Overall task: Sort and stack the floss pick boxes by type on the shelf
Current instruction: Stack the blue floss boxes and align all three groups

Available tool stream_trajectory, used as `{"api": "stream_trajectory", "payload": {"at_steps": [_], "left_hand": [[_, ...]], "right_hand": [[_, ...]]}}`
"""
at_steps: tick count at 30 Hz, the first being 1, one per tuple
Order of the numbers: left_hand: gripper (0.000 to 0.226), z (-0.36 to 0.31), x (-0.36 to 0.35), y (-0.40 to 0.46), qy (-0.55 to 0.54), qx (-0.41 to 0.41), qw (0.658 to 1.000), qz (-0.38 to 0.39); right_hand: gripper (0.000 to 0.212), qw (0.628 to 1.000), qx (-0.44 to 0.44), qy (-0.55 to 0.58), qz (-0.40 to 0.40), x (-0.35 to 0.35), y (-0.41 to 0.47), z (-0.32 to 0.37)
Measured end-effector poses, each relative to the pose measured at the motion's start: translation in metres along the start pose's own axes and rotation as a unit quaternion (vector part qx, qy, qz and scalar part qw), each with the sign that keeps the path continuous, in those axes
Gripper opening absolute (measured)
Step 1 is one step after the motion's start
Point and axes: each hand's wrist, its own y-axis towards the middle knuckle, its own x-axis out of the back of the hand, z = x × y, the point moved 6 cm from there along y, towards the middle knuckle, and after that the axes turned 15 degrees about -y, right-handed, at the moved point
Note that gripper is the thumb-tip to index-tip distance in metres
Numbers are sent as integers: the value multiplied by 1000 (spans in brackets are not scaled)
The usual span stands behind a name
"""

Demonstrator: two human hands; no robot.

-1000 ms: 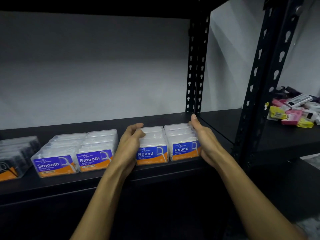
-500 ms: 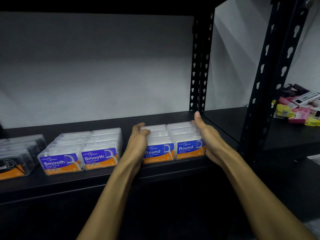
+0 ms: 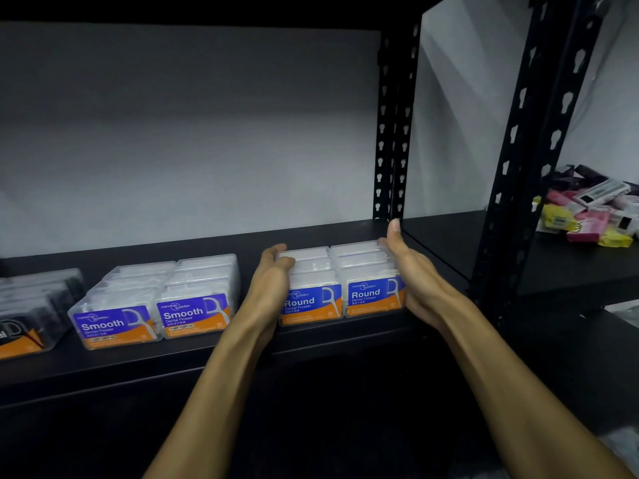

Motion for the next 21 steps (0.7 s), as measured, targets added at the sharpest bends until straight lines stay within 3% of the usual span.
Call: {"api": "stream_trajectory", "payload": {"at_steps": [21], "left_hand": [[41,-3,-4,-7,23,-34,999,-25]], "right_hand": [[59,999,25,-32,-29,1,-4,7]]}}
